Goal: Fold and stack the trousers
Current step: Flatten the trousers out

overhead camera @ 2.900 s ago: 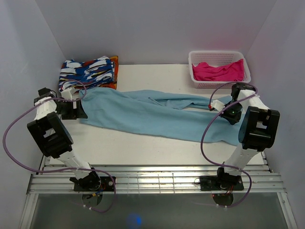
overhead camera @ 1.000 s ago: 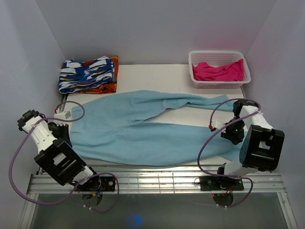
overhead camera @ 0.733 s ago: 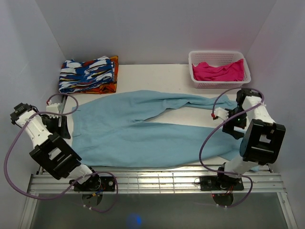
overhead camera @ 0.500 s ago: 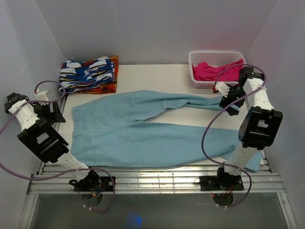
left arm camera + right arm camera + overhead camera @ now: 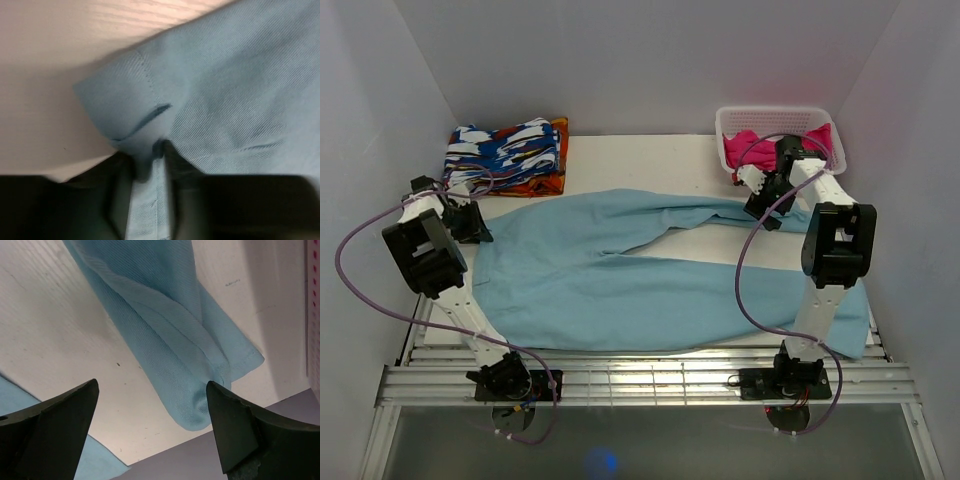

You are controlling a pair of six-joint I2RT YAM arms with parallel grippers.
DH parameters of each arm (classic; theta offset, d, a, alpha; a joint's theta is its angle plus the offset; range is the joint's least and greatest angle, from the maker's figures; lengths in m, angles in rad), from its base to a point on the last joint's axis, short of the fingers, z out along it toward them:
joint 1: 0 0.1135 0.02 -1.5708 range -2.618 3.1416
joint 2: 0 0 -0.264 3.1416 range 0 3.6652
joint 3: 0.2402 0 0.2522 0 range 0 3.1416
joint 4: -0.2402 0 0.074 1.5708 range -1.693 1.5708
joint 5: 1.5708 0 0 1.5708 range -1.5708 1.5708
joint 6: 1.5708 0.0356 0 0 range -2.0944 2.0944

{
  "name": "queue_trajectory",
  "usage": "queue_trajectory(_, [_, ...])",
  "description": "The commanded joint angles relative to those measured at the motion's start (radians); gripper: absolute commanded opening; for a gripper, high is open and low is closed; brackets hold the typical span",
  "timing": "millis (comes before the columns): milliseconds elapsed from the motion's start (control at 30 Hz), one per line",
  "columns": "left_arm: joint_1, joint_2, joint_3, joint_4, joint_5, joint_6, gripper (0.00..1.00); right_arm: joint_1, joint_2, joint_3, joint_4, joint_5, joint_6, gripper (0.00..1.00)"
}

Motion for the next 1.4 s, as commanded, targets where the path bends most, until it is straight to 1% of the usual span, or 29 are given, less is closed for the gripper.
queue_trajectory(0, [-0.019,0.032,0.008,0.061,-0.051,-0.053,0.29,-0.022,-0.011,-0.034,0.076,0.06,-0.021,0.93])
queue_trajectory(33, [-0.025,0.042,0.032,0.056,-0.068,-0.05,0.19,-0.029,-0.019,-0.059,0.132,0.076,-0.043,0.94])
queue_trajectory(67, [-0.025,0.049,0.061,0.038,-0.08,-0.045,0.01,-0.035,-0.037,-0.104,0.165,0.101,-0.055,0.94])
queue_trajectory(100, [-0.025,0.064,0.126,0.024,-0.105,-0.022,0.0,-0.049,-0.043,-0.12,0.195,0.112,-0.066,0.94])
queue_trajectory(167, [-0.025,0.077,0.189,-0.01,-0.136,0.005,0.0,-0.065,-0.058,-0.142,0.269,0.11,-0.095,0.93])
queue_trajectory(267, [-0.025,0.103,0.308,-0.071,-0.163,0.078,0.0,-0.086,-0.049,-0.139,0.288,0.081,-0.133,0.9])
queue_trajectory(300, [-0.025,0.114,0.335,-0.086,-0.163,0.096,0.0,-0.088,-0.043,-0.131,0.286,0.078,-0.167,0.86])
queue_trajectory(333, [-0.028,0.132,0.38,-0.099,-0.174,0.123,0.0,-0.094,-0.039,-0.12,0.285,0.036,-0.191,0.83])
queue_trajectory(400, [-0.029,0.149,0.419,-0.131,-0.179,0.151,0.0,-0.101,-0.026,-0.108,0.286,0.011,-0.253,0.76])
queue_trajectory(467, [-0.032,0.158,0.441,-0.145,-0.185,0.176,0.0,-0.108,-0.003,-0.048,0.268,-0.011,-0.271,0.76])
queue_trajectory(567, [-0.045,0.147,0.409,-0.148,-0.185,0.199,0.0,-0.121,0.043,0.07,0.196,-0.086,-0.281,0.72])
queue_trajectory(667, [-0.055,0.132,0.361,-0.134,-0.185,0.207,0.0,-0.129,0.121,0.218,0.102,-0.141,-0.19,0.68])
queue_trajectory(700, [-0.058,0.128,0.35,-0.131,-0.183,0.208,0.0,-0.143,0.141,0.258,0.088,-0.188,-0.146,0.68])
queue_trajectory(767, [-0.06,0.121,0.332,-0.122,-0.179,0.211,0.0,-0.161,0.199,0.371,0.025,-0.241,-0.013,0.67])
queue_trajectory(833, [-0.063,0.12,0.318,-0.12,-0.179,0.211,0.0,-0.196,0.216,0.394,0.008,-0.304,0.066,0.64])
queue_trajectory(867, [-0.065,0.121,0.315,-0.12,-0.18,0.213,0.0,-0.209,0.21,0.374,0.022,-0.315,0.139,0.64])
queue_trajectory(900, [-0.066,0.12,0.312,-0.122,-0.18,0.21,0.0,-0.241,0.201,0.352,0.037,-0.365,0.176,0.64])
queue_trajectory(933, [-0.066,0.118,0.309,-0.122,-0.18,0.211,0.0,-0.256,0.182,0.332,0.051,-0.383,0.204,0.64])
queue_trajectory(967, [-0.066,0.118,0.306,-0.122,-0.18,0.211,0.0,-0.279,0.172,0.276,0.091,-0.396,0.251,0.64])
queue_trajectory(1000, [-0.068,0.117,0.3,-0.122,-0.179,0.21,0.0,-0.285,0.161,0.245,0.114,-0.407,0.259,0.65])
queue_trajectory(1033, [-0.068,0.115,0.295,-0.122,-0.177,0.21,0.0,-0.289,0.144,0.214,0.14,-0.398,0.264,0.65])
queue_trajectory(1100, [-0.069,0.114,0.289,-0.122,-0.174,0.207,0.0,-0.293,0.139,0.141,0.246,-0.355,0.337,0.66])
queue_trajectory(1133, [-0.069,0.112,0.281,-0.12,-0.174,0.205,0.0,-0.298,0.144,0.127,0.277,-0.351,0.386,0.66])
queue_trajectory(1167, [-0.069,0.112,0.277,-0.12,-0.174,0.202,0.0,-0.304,0.145,0.116,0.321,-0.356,0.49,0.68])
queue_trajectory(1233, [-0.069,0.106,0.263,-0.12,-0.171,0.197,0.0,-0.31,0.12,0.038,0.382,-0.38,0.602,0.68])
queue_trajectory(1267, [-0.069,0.105,0.249,-0.12,-0.165,0.197,0.0,-0.312,0.097,-0.014,0.43,-0.391,0.659,0.72])
queue_trajectory(1300, [-0.069,0.1,0.243,-0.119,-0.163,0.197,0.0,-0.312,0.064,-0.075,0.575,-0.381,0.78,0.74])
queue_trajectory(1333, [-0.069,0.097,0.237,-0.117,-0.163,0.197,0.0,-0.312,-0.001,-0.211,0.658,-0.387,0.832,0.75])
queue_trajectory(1367, [-0.071,0.095,0.231,-0.117,-0.162,0.199,0.0,-0.312,-0.028,-0.262,0.721,-0.39,0.869,0.76])
